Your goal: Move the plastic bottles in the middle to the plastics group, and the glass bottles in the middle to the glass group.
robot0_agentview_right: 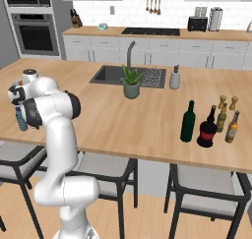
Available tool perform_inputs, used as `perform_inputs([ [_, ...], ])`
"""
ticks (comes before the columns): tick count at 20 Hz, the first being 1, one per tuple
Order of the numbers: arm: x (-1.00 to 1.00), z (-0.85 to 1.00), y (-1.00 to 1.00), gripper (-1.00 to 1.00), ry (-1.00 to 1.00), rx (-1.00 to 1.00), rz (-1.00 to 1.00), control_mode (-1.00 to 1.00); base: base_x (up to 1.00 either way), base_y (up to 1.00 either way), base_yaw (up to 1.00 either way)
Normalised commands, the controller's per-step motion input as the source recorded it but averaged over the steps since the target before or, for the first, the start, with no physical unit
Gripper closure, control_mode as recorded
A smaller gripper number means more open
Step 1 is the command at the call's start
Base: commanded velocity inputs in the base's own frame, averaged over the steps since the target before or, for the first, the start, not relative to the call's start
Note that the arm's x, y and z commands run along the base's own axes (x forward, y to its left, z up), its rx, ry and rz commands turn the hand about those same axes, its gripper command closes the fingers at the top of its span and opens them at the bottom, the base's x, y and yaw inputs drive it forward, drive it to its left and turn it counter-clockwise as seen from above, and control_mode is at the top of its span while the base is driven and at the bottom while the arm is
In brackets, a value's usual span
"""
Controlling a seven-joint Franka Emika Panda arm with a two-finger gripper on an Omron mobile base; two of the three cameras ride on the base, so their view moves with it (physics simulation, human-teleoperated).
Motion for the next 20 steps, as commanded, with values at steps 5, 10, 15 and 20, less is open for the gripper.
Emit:
perform_inputs([
  [5,-0.05,-0.31,0.00,1.00,0.00,0.00,-0.01,-1.00,0.00,0.00,0.00],
  [10,-0.09,-0.22,0.00,-1.00,0.00,0.00,-0.02,-1.00,0.00,0.00,0.00],
  [15,-0.10,-0.12,0.00,-1.00,0.00,0.00,-0.04,-1.00,0.00,0.00,0.00],
  [20,-0.06,0.00,-0.08,-1.00,0.00,0.03,-0.05,-1.00,0.00,0.00,0.00],
])
